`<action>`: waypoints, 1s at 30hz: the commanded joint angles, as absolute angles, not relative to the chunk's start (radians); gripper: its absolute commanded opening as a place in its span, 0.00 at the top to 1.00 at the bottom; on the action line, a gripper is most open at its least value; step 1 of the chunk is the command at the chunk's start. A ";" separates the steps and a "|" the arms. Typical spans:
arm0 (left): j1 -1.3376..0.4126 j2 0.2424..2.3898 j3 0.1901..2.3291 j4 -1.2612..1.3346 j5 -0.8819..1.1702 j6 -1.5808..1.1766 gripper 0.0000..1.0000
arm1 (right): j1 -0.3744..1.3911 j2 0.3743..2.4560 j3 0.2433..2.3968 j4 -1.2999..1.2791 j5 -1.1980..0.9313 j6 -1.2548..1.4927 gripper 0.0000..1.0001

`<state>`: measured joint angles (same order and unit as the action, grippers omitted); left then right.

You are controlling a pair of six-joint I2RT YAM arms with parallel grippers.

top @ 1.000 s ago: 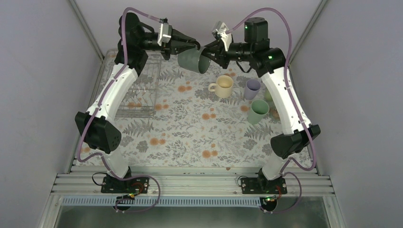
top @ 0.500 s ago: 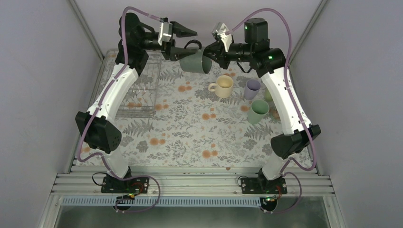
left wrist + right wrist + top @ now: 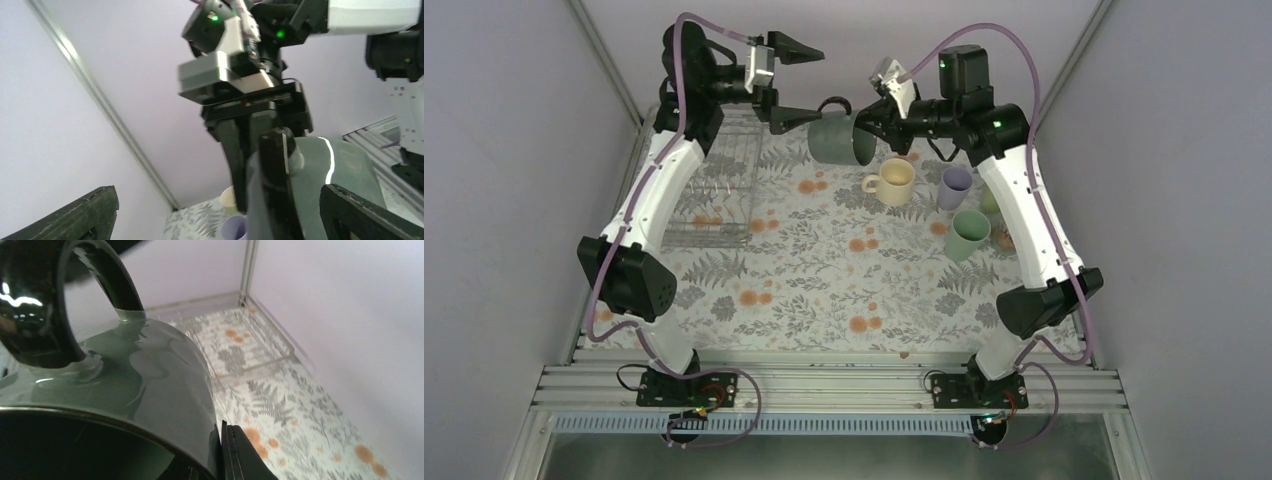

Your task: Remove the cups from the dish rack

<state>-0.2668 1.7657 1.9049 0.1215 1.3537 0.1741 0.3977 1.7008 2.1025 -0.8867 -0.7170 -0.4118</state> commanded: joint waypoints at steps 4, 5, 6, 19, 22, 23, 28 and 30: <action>-0.207 1.694 2.010 -0.291 1.118 0.603 0.00 | 0.396 1.788 2.076 -1.159 -0.493 -0.600 0.97; -0.206 1.687 2.015 -0.344 1.040 0.667 0.00 | 0.396 1.798 2.056 -1.199 -0.461 -0.631 0.97; -0.207 1.677 2.007 -0.381 0.953 0.727 0.00 | 0.395 1.802 2.031 -1.228 -0.430 -0.668 0.97; -0.152 1.571 1.746 -0.243 -0.107 0.911 0.00 | 0.401 1.862 1.699 -1.285 0.040 -0.732 0.97; -0.130 1.625 1.824 -0.357 -0.250 0.819 0.00 | 0.403 1.924 1.737 -1.285 0.081 -0.712 0.97; -0.118 1.635 1.836 -0.388 -0.260 0.796 0.00 | 0.403 1.947 1.753 -1.285 0.091 -0.704 0.97; -0.053 1.579 1.713 -0.394 -0.198 0.719 0.00 | 0.412 2.046 1.817 -1.285 0.117 -0.686 0.96; -0.030 1.558 1.675 -0.398 -0.151 0.689 0.00 | 0.415 2.076 1.842 -1.285 0.113 -0.680 0.96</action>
